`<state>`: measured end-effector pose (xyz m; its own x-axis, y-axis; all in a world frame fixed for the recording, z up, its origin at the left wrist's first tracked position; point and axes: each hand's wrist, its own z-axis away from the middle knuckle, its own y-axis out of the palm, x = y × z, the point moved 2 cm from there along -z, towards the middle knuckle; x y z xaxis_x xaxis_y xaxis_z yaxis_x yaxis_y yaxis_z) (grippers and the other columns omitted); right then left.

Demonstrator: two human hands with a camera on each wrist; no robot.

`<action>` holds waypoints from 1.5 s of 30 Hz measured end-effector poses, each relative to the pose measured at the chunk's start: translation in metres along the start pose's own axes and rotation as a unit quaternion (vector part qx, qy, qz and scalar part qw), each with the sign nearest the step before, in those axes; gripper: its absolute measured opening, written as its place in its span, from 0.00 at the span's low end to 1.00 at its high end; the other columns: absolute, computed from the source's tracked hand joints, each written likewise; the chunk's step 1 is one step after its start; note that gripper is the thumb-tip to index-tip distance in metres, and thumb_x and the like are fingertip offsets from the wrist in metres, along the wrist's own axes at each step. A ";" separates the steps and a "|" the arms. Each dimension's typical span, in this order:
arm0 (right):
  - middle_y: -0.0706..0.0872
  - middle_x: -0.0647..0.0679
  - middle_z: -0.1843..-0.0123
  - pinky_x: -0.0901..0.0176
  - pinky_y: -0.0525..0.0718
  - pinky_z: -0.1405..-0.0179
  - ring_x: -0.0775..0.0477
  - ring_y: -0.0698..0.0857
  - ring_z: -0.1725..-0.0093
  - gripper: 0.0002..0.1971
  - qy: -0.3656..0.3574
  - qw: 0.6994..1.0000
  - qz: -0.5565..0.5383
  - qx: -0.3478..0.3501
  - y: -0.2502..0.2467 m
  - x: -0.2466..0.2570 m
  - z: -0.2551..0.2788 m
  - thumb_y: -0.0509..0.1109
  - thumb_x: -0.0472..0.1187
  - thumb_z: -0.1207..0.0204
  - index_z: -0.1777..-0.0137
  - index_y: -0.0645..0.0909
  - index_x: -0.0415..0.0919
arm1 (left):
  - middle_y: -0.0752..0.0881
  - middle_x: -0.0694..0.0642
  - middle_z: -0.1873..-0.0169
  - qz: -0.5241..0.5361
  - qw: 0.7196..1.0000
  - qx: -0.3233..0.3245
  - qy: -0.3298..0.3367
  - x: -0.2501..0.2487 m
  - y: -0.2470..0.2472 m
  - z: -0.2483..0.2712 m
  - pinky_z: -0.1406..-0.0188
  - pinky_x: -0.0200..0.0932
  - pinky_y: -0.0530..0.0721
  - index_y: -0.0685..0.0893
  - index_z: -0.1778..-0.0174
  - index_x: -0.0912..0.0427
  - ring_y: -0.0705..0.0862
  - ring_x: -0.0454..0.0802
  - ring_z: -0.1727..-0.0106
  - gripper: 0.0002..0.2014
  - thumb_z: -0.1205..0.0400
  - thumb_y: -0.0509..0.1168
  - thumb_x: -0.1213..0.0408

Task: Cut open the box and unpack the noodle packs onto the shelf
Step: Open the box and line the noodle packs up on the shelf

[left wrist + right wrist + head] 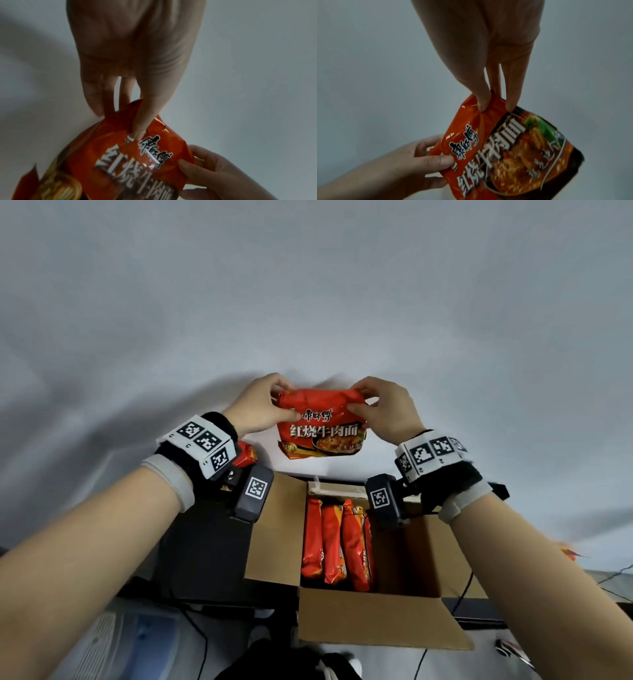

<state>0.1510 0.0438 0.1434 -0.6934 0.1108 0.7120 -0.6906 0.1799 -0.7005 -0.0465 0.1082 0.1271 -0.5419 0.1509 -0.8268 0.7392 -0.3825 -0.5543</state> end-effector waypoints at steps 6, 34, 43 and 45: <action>0.88 0.44 0.41 0.41 0.85 0.43 0.40 0.87 0.46 0.14 0.037 0.999 -0.015 0.022 0.041 -0.016 -0.015 0.71 0.37 0.27 0.41 0.82 0.44 | 0.83 0.57 0.36 -0.126 0.992 0.033 0.005 0.030 -0.001 -0.024 0.39 0.46 0.78 0.82 0.37 0.59 0.80 0.53 0.38 0.22 0.28 0.75 0.68; 0.90 0.51 0.64 0.69 0.81 0.75 0.56 0.87 0.67 0.16 0.261 0.846 -0.073 0.459 0.036 -0.109 0.098 0.61 0.49 0.18 0.59 0.86 0.44 | 0.84 0.65 0.42 -0.098 0.989 -0.006 -0.112 0.157 0.051 -0.048 0.41 0.49 0.77 0.83 0.50 0.68 0.82 0.59 0.45 0.11 0.23 0.71 0.65; 0.85 0.49 0.61 0.67 0.83 0.79 0.53 0.84 0.69 0.15 0.340 0.847 0.067 0.403 0.076 -0.138 0.107 0.66 0.56 0.24 0.62 0.78 0.45 | 0.83 0.62 0.38 -0.151 0.981 0.050 -0.107 0.147 0.052 -0.054 0.34 0.47 0.76 0.82 0.43 0.64 0.82 0.58 0.35 0.16 0.26 0.73 0.68; 0.86 0.45 0.54 0.65 0.84 0.78 0.51 0.86 0.66 0.18 0.338 0.849 0.090 0.396 0.083 -0.140 0.105 0.67 0.59 0.26 0.57 0.79 0.43 | 0.84 0.62 0.38 -0.156 0.982 0.047 -0.099 0.145 0.049 -0.055 0.33 0.47 0.76 0.83 0.44 0.64 0.82 0.57 0.36 0.15 0.26 0.73 0.69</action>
<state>0.1692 -0.0593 -0.0197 -0.7101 0.6510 0.2683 -0.6940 -0.5825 -0.4232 -0.0669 0.1613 -0.0250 -0.8103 0.0976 -0.5779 0.4892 -0.4303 -0.7586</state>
